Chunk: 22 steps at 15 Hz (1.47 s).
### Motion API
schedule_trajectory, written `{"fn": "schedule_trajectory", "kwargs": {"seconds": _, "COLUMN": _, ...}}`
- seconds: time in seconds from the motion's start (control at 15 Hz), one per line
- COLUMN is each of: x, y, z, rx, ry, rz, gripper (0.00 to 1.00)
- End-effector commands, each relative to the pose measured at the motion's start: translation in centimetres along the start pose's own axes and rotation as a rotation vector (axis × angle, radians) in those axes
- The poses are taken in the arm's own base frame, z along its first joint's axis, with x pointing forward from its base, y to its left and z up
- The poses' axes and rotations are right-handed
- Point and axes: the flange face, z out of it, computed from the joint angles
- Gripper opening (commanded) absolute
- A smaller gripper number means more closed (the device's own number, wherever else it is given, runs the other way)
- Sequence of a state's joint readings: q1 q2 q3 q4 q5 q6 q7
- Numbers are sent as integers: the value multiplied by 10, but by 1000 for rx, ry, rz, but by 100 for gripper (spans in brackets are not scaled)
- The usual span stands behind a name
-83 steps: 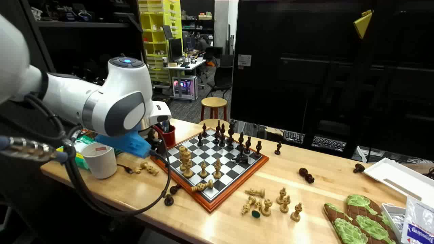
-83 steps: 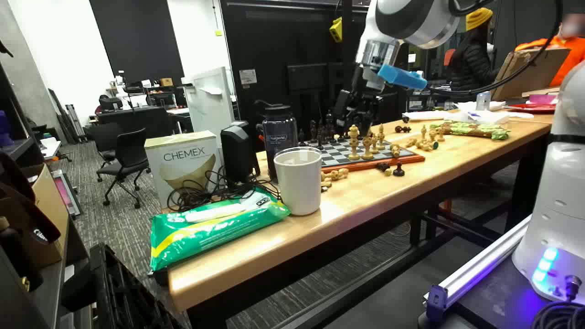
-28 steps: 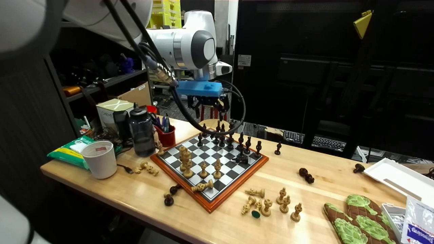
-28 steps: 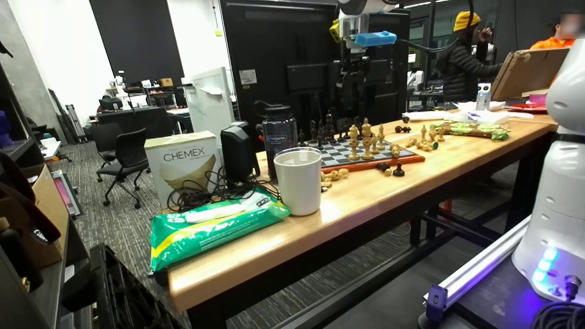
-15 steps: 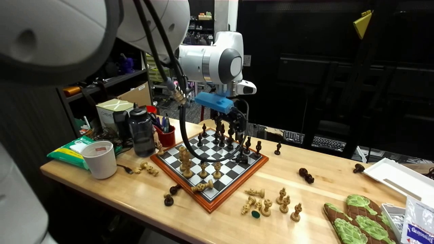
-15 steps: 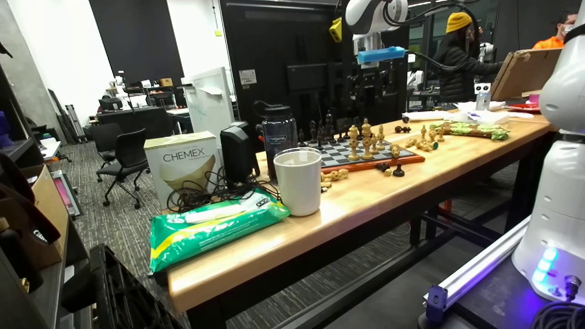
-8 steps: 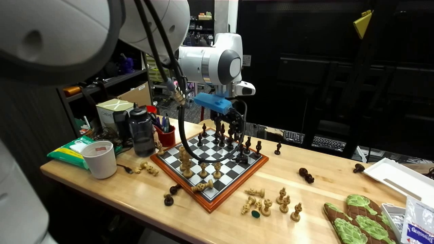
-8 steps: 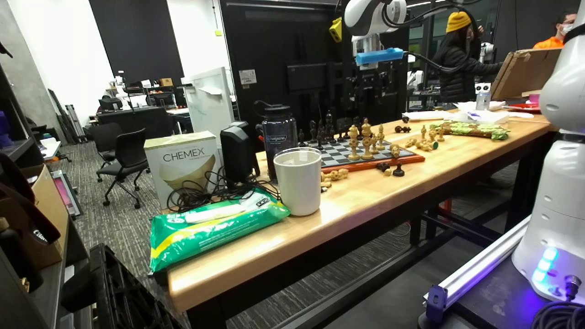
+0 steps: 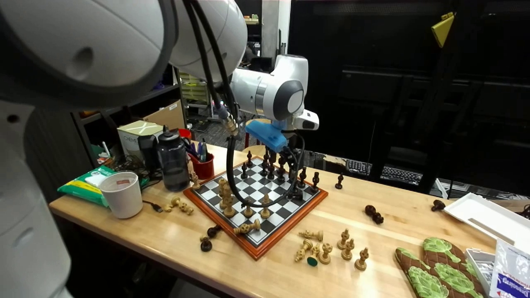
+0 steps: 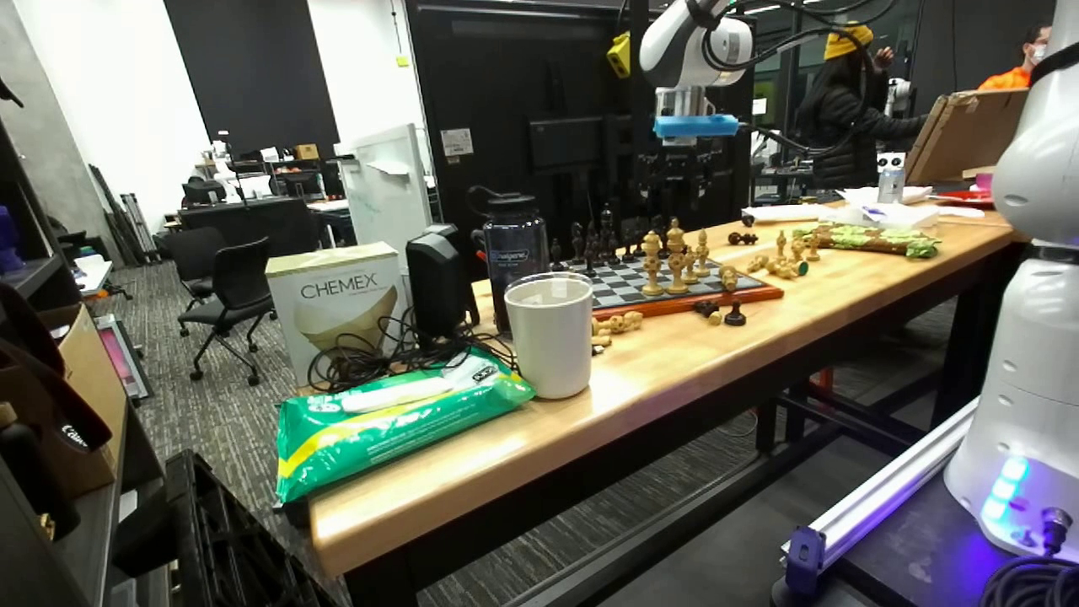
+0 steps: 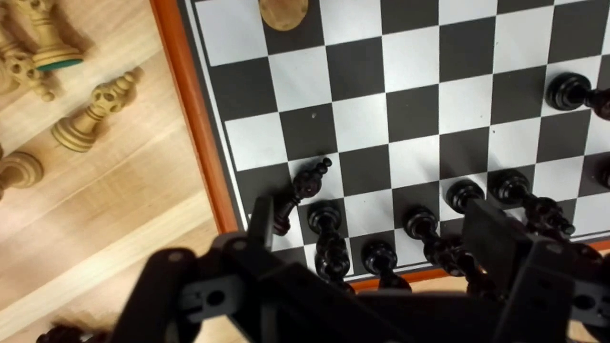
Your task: Remove a chess piece from the chessboard
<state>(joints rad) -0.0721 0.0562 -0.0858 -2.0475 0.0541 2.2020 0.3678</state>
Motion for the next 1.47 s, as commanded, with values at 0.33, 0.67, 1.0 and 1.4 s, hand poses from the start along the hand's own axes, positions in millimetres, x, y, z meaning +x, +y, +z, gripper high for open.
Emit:
{"fn": "schedule_trajectory", "kwargs": {"seconds": 0.33, "x": -5, "y": 11, "z": 36, "rx": -1, "ry": 52, "rz": 278, "gripper": 100}}
{"fn": "schedule_trajectory", "kwargs": {"seconds": 0.67, "x": -14, "y": 11, "z": 54, "rx": -41, "ry": 120, "rz": 366, "gripper": 100}}
{"fn": "schedule_trajectory", "kwargs": {"seconds": 1.0, "x": -25, "y": 8, "z": 69, "rx": -71, "ry": 186, "rz": 370, "gripper": 100}}
{"fn": "schedule_trajectory", "kwargs": {"seconds": 1.4, "x": -31, "y": 1, "z": 80, "rx": -111, "ry": 273, "rz": 321, "gripper": 100}}
